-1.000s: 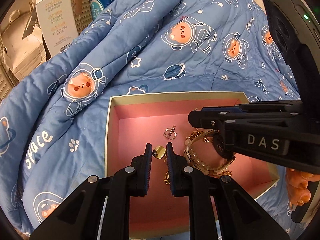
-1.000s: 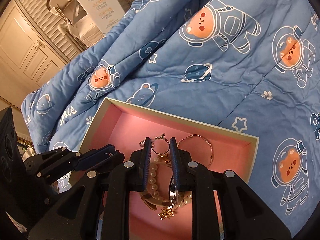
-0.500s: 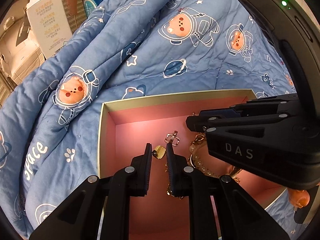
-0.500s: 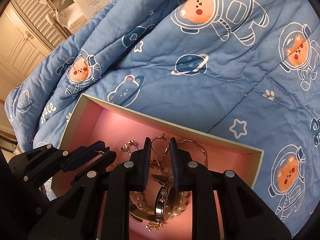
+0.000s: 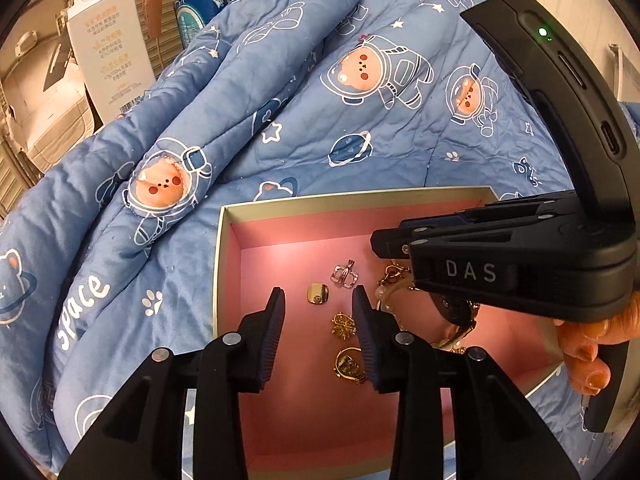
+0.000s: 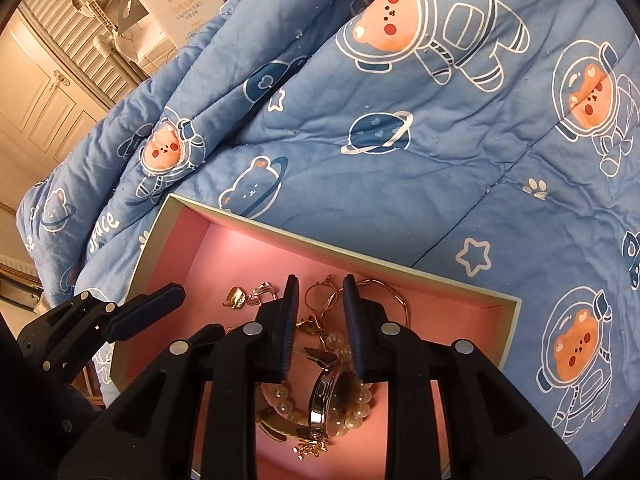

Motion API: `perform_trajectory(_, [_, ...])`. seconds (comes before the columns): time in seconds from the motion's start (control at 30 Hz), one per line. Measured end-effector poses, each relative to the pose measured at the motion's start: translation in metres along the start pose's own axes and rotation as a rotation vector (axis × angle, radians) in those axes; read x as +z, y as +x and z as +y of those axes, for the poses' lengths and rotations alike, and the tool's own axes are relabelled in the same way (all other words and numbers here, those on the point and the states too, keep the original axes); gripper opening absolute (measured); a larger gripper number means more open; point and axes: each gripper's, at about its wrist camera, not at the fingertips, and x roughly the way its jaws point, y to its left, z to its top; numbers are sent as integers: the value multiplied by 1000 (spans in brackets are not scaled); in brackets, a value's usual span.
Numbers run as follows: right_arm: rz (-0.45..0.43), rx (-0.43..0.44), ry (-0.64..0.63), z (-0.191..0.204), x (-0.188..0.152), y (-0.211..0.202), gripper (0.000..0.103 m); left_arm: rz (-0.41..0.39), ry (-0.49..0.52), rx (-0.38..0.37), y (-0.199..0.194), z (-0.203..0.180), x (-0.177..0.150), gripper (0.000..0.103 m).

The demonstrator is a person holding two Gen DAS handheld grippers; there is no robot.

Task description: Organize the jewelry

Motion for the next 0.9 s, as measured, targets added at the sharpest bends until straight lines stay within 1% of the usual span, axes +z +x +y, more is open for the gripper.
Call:
perform_trajectory(0.03, [-6,5,5,-1,0,-2,36,-9,-2,0,-2,0,0,41])
perform_trajectory(0.2, [-25,32,21,-3,-1,-14,38,-42,-14,-15,-14,-2,-2,51])
perform_trajectory(0.23, [-31,40,30,-5,-2,-17,42,-52,-12,-12,-18,-3,-3,56])
perform_trajectory(0.27, [-40,50,41,-8,-3,-20,47,-62,-9,-8,-21,-4,-4,60])
perform_trajectory(0.3, [-51,61,51,-10,-5,-24,49,-74,-3,-1,-25,-5,-6,63])
perform_trajectory(0.37, [-76,72,62,-11,-10,-31,53,-103,9,16,-35,-7,-13,71])
perform_trajectory(0.4, [-93,78,62,-11,-13,-36,53,-118,11,18,-41,-7,-17,73])
perform_trajectory(0.43, [-111,82,60,-11,-17,-41,55,-132,7,16,-46,-7,-21,78])
perform_trajectory(0.5, [-163,66,48,-10,-27,-55,60,-169,-25,10,-60,-1,-33,83])
perform_trajectory(0.57, [-226,32,21,-7,-39,-69,66,-214,-65,13,-74,7,-49,88])
perform_trajectory(0.67, [-343,-55,-38,4,-66,-91,68,-283,-109,56,-98,14,-73,90])
perform_trajectory(0.7, [-392,-82,-56,9,-79,-100,70,-305,-120,62,-107,14,-81,91])
perform_trajectory(0.77, [-469,-114,-82,18,-103,-115,77,-360,-139,81,-127,11,-96,96])
perform_trajectory(0.83, [-553,-145,-97,29,-133,-132,80,-419,-163,104,-149,8,-112,96])
perform_trajectory(0.9, [-643,-191,-119,43,-168,-152,83,-475,-196,106,-169,3,-129,96])
